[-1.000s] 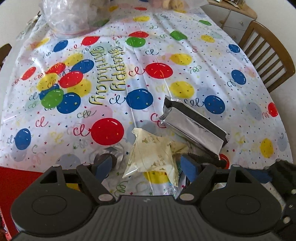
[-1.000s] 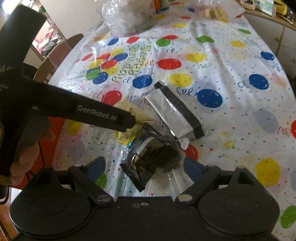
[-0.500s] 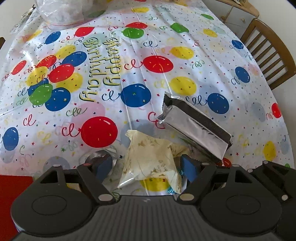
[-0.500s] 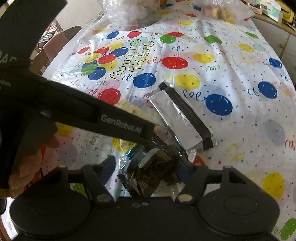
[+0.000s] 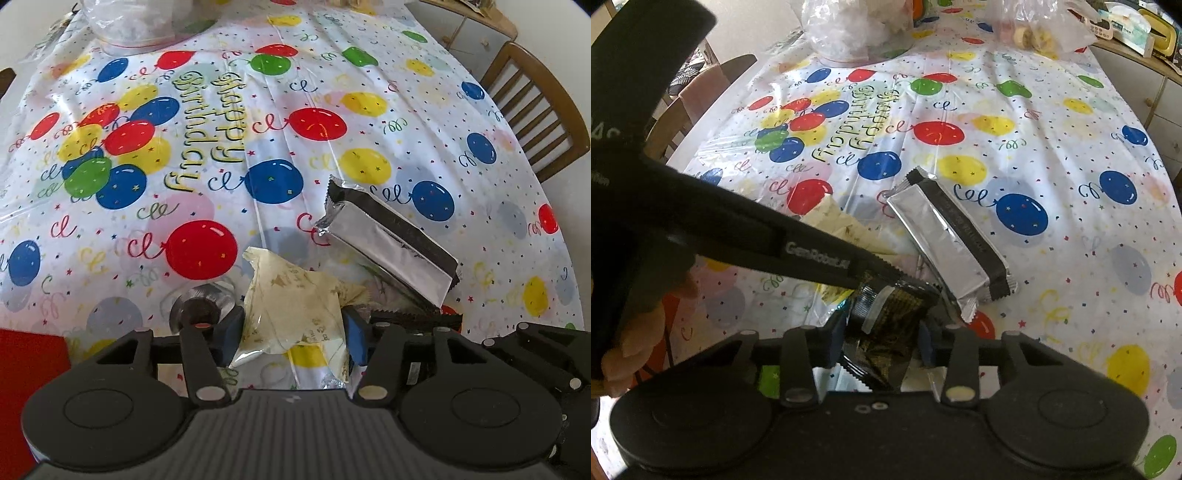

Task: Organize snacks
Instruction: 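Carry the cream packet in the left tool into the box while the right tool carries the dark packet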

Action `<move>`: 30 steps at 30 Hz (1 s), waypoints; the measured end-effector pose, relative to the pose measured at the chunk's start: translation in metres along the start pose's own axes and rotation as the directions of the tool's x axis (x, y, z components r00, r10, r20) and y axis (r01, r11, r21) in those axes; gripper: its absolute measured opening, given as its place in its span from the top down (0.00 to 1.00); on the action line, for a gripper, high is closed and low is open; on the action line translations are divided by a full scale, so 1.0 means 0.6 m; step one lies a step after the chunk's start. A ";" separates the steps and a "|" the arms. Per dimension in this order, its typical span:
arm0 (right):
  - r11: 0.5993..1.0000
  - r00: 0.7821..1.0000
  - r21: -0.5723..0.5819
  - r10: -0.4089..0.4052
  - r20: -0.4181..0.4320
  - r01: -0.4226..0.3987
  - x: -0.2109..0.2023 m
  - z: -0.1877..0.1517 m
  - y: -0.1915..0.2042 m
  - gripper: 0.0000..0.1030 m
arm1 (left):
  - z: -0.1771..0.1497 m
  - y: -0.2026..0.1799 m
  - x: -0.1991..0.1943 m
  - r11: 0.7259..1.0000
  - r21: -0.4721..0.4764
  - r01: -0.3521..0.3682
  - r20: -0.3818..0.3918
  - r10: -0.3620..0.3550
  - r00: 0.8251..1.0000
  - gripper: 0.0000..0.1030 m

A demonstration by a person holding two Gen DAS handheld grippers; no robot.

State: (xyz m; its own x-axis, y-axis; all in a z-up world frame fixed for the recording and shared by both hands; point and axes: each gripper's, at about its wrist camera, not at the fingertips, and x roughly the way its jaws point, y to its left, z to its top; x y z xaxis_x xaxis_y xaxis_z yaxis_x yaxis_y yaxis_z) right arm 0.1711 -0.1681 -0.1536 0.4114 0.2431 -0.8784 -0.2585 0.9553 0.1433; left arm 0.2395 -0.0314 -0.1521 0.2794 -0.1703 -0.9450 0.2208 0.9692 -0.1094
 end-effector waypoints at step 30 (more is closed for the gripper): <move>0.997 0.992 -0.063 0.046 0.121 -0.039 -0.169 -0.046 0.070 0.64 | -0.116 0.054 -0.190 0.996 -0.081 0.045 0.138 -0.033 0.990 0.47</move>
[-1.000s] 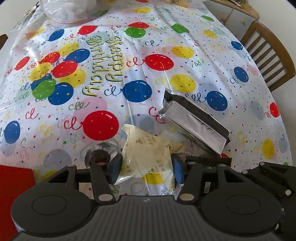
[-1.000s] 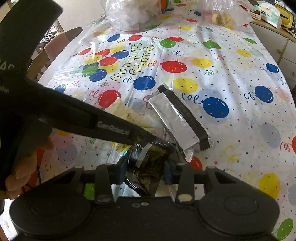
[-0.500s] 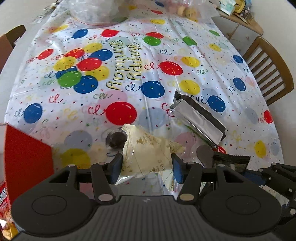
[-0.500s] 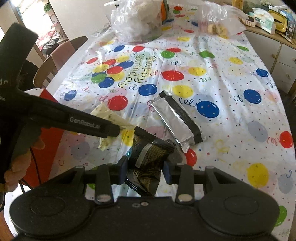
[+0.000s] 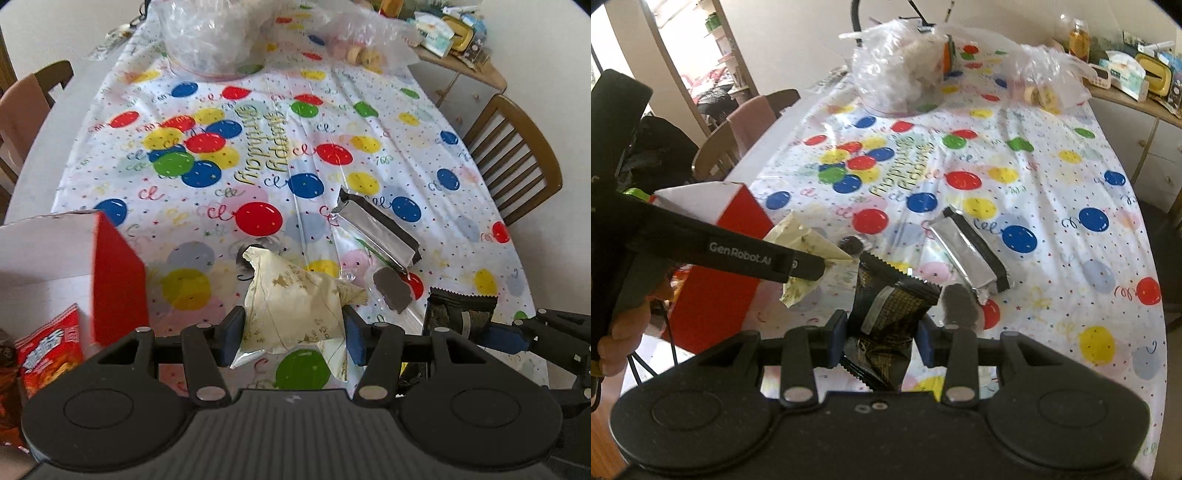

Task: Organize snacks
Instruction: 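Carry the cream packet in the left tool into the box while the right tool carries the dark packet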

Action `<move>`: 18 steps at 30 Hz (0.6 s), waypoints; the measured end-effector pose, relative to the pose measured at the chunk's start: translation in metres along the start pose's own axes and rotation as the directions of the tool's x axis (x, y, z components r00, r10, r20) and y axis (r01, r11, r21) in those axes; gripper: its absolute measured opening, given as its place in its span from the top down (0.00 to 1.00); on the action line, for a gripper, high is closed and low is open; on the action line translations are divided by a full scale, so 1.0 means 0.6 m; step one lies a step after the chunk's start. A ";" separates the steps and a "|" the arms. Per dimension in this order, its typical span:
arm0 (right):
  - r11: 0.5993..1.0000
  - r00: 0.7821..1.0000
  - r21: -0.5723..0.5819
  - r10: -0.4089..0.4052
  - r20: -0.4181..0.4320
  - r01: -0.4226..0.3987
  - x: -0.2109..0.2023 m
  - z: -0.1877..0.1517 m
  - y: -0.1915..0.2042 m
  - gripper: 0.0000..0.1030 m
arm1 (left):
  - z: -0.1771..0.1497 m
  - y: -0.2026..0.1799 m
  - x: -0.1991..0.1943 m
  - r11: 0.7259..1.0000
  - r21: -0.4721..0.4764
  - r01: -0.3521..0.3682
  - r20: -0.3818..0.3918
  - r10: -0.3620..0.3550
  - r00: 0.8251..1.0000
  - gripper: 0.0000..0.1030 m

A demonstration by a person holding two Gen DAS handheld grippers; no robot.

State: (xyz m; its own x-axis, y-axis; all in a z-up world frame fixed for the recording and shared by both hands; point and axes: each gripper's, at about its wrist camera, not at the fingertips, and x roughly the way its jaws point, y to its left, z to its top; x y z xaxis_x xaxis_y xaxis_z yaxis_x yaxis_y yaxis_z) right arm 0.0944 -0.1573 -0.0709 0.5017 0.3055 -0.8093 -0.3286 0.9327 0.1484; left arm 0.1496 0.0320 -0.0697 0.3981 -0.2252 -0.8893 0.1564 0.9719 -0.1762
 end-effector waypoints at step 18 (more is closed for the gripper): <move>0.994 0.995 -0.076 0.078 0.057 -0.073 -0.044 0.017 0.127 0.64 | -0.061 0.100 -0.148 0.998 -0.063 -0.011 0.091 0.017 0.996 0.47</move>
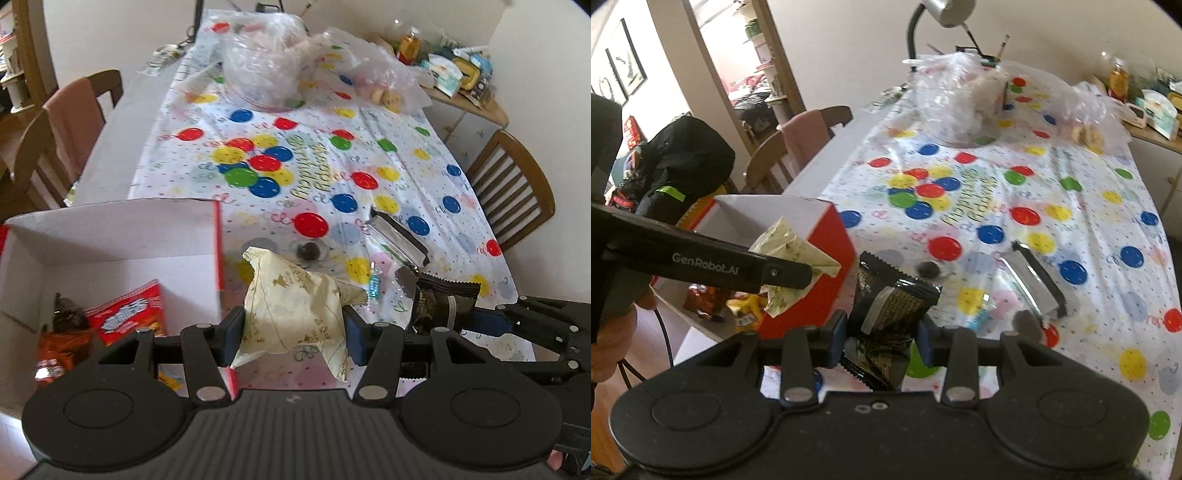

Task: Organize snacks
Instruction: 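Carry the cream packet in the left tool into the box while the right tool carries the dark packet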

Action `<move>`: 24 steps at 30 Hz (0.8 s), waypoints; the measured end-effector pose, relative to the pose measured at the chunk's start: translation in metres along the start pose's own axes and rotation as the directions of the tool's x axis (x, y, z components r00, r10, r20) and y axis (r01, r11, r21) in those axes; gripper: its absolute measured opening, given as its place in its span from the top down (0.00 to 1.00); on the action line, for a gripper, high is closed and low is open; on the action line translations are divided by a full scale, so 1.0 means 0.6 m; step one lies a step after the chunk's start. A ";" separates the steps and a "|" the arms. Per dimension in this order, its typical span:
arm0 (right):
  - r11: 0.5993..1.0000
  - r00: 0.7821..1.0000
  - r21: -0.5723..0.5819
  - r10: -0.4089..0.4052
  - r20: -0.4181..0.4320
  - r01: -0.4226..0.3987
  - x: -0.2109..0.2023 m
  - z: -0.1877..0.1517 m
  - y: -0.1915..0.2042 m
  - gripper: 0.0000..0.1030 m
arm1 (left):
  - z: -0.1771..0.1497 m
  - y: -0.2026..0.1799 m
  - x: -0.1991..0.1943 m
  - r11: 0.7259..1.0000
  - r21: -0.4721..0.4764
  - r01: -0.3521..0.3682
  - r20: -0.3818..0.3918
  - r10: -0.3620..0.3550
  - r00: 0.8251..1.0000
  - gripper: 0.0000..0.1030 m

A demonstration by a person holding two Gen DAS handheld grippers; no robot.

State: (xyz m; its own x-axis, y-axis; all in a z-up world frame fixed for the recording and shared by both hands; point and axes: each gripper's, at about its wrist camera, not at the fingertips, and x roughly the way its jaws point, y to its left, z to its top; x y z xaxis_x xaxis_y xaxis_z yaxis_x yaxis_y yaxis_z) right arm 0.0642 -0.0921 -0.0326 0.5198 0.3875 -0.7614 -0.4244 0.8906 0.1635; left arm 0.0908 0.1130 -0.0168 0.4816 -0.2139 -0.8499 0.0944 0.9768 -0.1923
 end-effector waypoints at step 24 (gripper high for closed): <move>0.989 0.998 -0.137 0.040 -0.058 -0.048 0.114 0.052 0.201 0.64 | -0.035 0.245 -0.077 0.980 -0.146 -0.135 0.042 0.142 0.989 0.47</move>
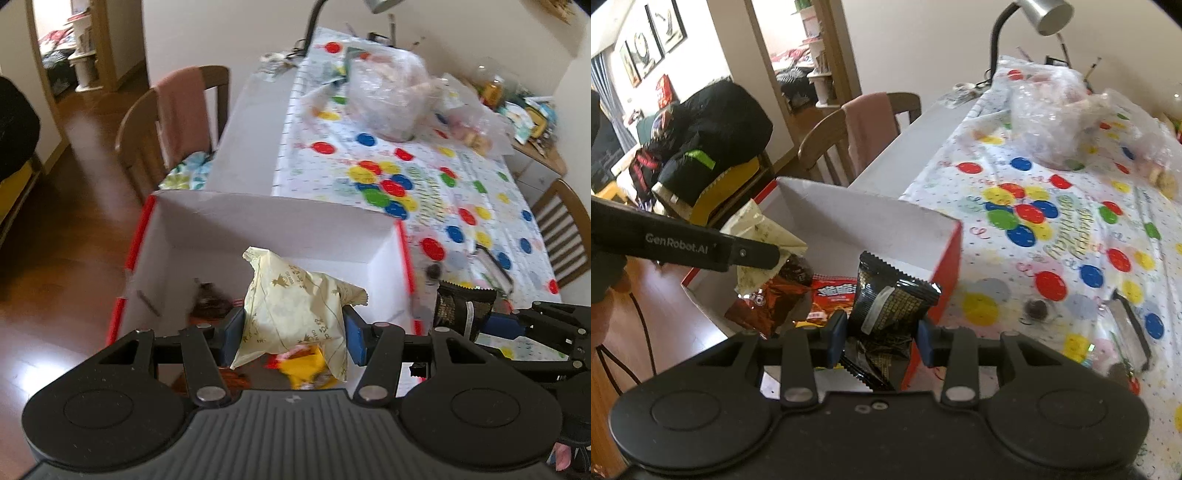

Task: Organize snacks
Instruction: 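Carry the cream packet in the left tool into the box while the right tool carries the dark packet, then open the left tool to drop the cream packet while the right tool releases the dark packet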

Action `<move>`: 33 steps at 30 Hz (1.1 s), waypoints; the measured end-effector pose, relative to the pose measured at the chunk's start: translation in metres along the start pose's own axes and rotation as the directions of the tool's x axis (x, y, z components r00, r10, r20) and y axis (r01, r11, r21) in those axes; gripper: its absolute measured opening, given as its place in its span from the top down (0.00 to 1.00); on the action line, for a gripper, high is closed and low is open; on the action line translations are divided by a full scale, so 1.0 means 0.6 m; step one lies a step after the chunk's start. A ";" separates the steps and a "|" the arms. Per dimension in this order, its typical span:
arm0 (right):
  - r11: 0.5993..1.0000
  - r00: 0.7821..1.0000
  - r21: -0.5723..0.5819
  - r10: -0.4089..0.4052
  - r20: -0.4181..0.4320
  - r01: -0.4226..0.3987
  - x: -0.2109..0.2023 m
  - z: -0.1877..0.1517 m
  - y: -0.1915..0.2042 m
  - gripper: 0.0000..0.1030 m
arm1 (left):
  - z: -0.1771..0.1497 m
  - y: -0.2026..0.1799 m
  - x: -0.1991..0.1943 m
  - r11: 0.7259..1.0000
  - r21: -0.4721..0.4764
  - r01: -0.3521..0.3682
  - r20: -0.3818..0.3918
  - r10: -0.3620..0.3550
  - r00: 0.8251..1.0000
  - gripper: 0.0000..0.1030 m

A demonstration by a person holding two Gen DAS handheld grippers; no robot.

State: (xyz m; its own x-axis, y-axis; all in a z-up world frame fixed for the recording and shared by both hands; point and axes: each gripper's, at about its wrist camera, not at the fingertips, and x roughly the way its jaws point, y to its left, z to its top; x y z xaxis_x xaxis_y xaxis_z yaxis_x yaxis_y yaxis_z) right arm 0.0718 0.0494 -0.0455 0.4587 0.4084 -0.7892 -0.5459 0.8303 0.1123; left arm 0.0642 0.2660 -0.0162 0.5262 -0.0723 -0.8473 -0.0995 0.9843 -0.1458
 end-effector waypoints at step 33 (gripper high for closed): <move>1.000 0.988 -0.002 0.029 -0.151 -0.030 0.167 0.027 0.037 0.66 | 0.014 0.093 0.159 0.994 0.008 -0.108 -0.150 0.108 0.983 0.45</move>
State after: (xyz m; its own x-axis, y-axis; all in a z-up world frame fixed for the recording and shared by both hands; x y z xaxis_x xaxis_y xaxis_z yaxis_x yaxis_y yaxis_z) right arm 0.1173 0.1149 -0.1122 0.3315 0.3704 -0.8677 -0.5609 0.8169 0.1345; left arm 0.1159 0.3155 -0.1009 0.3798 0.0107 -0.9250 -0.1487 0.9876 -0.0496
